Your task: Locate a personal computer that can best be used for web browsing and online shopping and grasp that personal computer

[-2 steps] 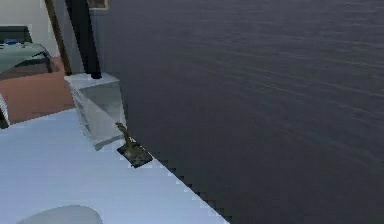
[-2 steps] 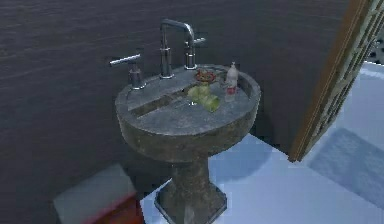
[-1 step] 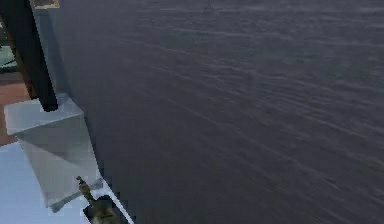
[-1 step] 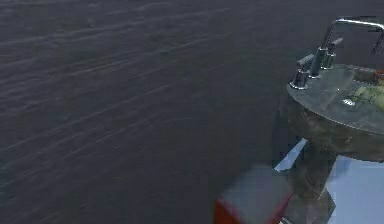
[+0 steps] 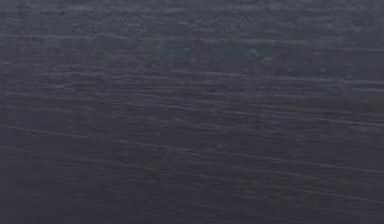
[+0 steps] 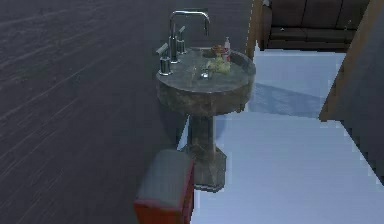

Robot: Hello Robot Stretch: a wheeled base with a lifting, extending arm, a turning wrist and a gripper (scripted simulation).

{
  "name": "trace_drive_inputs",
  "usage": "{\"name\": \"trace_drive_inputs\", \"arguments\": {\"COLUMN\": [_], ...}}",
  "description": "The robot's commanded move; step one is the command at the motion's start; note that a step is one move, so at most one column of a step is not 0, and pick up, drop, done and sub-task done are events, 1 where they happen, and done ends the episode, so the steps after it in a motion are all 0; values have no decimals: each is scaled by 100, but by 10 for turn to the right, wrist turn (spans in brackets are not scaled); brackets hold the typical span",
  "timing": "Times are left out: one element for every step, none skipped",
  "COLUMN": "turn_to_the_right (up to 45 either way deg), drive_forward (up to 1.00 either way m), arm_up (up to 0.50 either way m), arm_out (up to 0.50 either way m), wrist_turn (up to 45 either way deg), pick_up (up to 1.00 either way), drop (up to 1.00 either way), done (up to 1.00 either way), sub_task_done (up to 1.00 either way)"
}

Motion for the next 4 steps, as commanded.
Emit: {"name": "trace_drive_inputs", "arguments": {"turn_to_the_right": [0, -450, -90, 0], "drive_forward": [5, 0, 0, 45], "arm_up": [0, 0, 0, 0], "arm_out": [0, 0, 0, 0], "wrist_turn": [0, 0, 0, 0], "pick_up": [0, 0, 0, 0], "drop": [0, 0, 0, 0], "done": [0, 0, 0, 0], "sub_task_done": [0, 0, 0, 0]}}
